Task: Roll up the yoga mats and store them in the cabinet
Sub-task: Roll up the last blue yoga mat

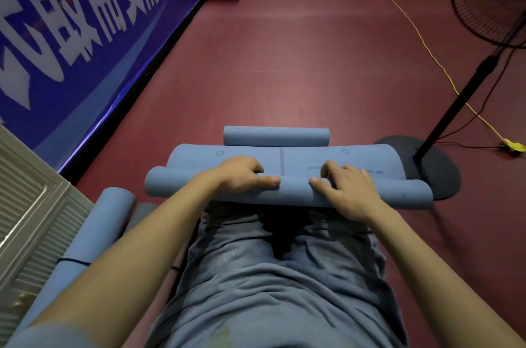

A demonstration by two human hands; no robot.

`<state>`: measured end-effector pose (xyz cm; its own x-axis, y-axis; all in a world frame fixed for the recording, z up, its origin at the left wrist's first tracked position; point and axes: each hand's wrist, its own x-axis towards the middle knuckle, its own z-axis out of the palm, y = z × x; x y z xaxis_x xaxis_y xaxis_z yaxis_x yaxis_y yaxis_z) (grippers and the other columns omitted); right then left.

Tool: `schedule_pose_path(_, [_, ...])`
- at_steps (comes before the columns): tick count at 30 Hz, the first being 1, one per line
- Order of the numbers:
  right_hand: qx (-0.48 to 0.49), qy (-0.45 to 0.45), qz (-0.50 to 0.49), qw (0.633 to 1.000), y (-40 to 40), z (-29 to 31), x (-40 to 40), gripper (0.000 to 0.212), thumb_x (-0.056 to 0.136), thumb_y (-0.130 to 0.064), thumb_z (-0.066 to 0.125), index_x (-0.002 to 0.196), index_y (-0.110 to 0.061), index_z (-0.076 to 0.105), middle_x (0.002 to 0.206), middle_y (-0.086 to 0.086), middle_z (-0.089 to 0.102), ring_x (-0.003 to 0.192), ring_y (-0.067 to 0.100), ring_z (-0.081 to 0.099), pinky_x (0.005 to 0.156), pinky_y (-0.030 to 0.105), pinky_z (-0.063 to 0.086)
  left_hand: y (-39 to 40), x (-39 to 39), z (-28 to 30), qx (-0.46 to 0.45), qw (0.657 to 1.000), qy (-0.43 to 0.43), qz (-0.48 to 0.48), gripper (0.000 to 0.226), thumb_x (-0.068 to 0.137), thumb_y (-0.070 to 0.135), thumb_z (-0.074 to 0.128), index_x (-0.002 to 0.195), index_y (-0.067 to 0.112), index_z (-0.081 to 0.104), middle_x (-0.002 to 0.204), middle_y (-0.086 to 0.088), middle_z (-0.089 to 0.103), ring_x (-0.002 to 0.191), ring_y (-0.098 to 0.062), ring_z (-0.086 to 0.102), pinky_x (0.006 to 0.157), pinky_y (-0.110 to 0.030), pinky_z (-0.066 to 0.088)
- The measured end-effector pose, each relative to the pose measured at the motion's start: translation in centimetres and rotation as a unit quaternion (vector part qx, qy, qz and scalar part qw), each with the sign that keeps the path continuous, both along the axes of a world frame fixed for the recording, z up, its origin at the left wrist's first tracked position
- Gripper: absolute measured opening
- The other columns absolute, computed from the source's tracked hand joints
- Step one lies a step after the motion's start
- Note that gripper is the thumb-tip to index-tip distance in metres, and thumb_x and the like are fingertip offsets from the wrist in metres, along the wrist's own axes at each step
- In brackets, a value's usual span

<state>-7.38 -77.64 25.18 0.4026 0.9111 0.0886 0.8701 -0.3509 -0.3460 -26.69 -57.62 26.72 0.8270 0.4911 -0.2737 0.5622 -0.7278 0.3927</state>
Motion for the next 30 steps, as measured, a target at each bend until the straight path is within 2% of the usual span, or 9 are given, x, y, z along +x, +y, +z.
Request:
schedule_pose_path(3, [-0.022, 0.001, 0.014, 1.000, -0.8, 0.9, -0.7, 0.051, 0.090, -0.073, 0.027, 0.091, -0.026, 0.049, 0.070, -0.006, 0.052, 0.079, 0.021, 0.048, 0.070, 0.038, 0.027, -0.2, -0.3, 0.7, -0.076, 0.997, 0.023, 0.021, 0.072, 0.079, 0.081, 0.060, 0.074, 0.009, 0.066, 0.073, -0.001, 0.063, 0.069, -0.020, 0.055, 0.067, -0.035, 0.041])
schedule_pose_path(6, [-0.024, 0.007, 0.036, 0.999, -2.9, 0.9, -1.6, 0.052, 0.087, -0.075, 0.029, 0.091, -0.027, 0.050, 0.069, -0.007, 0.050, 0.077, 0.018, 0.046, 0.070, 0.038, 0.027, -1.7, -1.5, 1.1, -0.111, 0.992, 0.051, 0.011, 0.066, 0.084, 0.076, 0.063, 0.073, 0.011, 0.067, 0.070, 0.004, 0.061, 0.065, -0.017, 0.054, 0.064, -0.033, 0.040])
schedule_pose_path(9, [0.003, 0.018, 0.071, 0.997, -5.4, -0.2, -2.1, 0.051, 0.081, -0.078, 0.040, 0.089, -0.028, 0.049, 0.073, -0.015, 0.050, 0.080, 0.015, 0.046, 0.071, 0.037, 0.028, -4.1, -2.9, 0.5, -0.063, 0.997, 0.050, -0.001, 0.066, 0.085, 0.074, 0.063, 0.081, 0.007, 0.067, 0.080, -0.006, 0.068, 0.076, -0.024, 0.060, 0.066, -0.036, 0.041])
schedule_pose_path(12, [0.042, 0.023, 0.058, 0.997, -6.5, -1.3, -2.4, 0.045, 0.085, -0.073, 0.046, 0.086, -0.028, 0.050, 0.075, -0.020, 0.049, 0.080, 0.014, 0.045, 0.074, 0.038, 0.032, -5.2, -3.7, 0.0, -0.008, 1.000, 0.027, -0.006, 0.064, 0.074, 0.083, 0.060, 0.085, 0.020, 0.062, 0.079, 0.004, 0.063, 0.078, -0.020, 0.058, 0.064, -0.036, 0.039])
schedule_pose_path(15, [0.041, 0.012, 0.044, 0.998, -6.1, -1.6, -2.5, 0.044, 0.090, -0.071, 0.039, 0.086, -0.028, 0.050, 0.074, -0.020, 0.048, 0.082, 0.015, 0.042, 0.078, 0.040, 0.035, -5.2, -4.1, -0.1, -0.031, 0.999, -0.012, 0.008, 0.056, 0.081, 0.076, 0.067, 0.101, 0.026, 0.051, 0.075, 0.009, 0.056, 0.070, -0.012, 0.052, 0.062, -0.036, 0.035])
schedule_pose_path(19, [0.005, 0.002, 0.041, 0.999, -5.0, -1.2, -2.0, 0.047, 0.087, -0.076, 0.037, 0.086, -0.030, 0.049, 0.082, -0.015, 0.053, 0.087, 0.016, 0.041, 0.082, 0.040, 0.035, -4.9, -3.8, 0.2, -0.039, 0.999, -0.020, -0.006, 0.047, 0.086, 0.069, 0.067, 0.098, 0.027, 0.048, 0.072, 0.008, 0.056, 0.067, -0.014, 0.049, 0.061, -0.036, 0.035])
schedule_pose_path(23, [-0.011, -0.059, 0.010, 0.998, -4.7, -1.1, -3.0, 0.047, 0.087, -0.075, 0.033, 0.084, -0.029, 0.047, 0.082, -0.011, 0.050, 0.090, 0.020, 0.038, 0.081, 0.041, 0.034, -4.4, -3.2, -0.2, -0.025, 0.998, -0.059, -0.006, 0.051, 0.076, 0.070, 0.072, 0.088, 0.024, 0.054, 0.088, 0.007, 0.055, 0.092, -0.018, 0.046, 0.077, -0.036, 0.039])
schedule_pose_path(26, [0.010, -0.141, -0.019, 0.990, -4.9, -1.5, -4.6, 0.042, 0.092, -0.064, 0.032, 0.082, -0.027, 0.049, 0.082, -0.006, 0.055, 0.089, 0.026, 0.044, 0.077, 0.042, 0.035, -4.0, -2.7, -0.6, -0.001, 0.999, -0.054, 0.001, 0.047, 0.074, 0.068, 0.073, 0.086, 0.024, 0.061, 0.101, 0.008, 0.051, 0.103, -0.018, 0.038, 0.090, -0.038, 0.032])
schedule_pose_path(30, [0.047, -0.166, -0.027, 0.985, -5.0, -2.6, -6.0, 0.044, 0.096, -0.049, 0.037, 0.111, -0.016, 0.063, 0.101, 0.002, 0.066, 0.098, 0.032, 0.055, 0.087, 0.047, 0.042, -3.3, -1.8, -0.6, 0.032, 0.998, -0.042, 0.021, 0.040, 0.081, 0.067, 0.073, 0.080, 0.028, 0.061, 0.100, 0.007, 0.057, 0.103, -0.018, 0.041, 0.088, -0.039, 0.026])
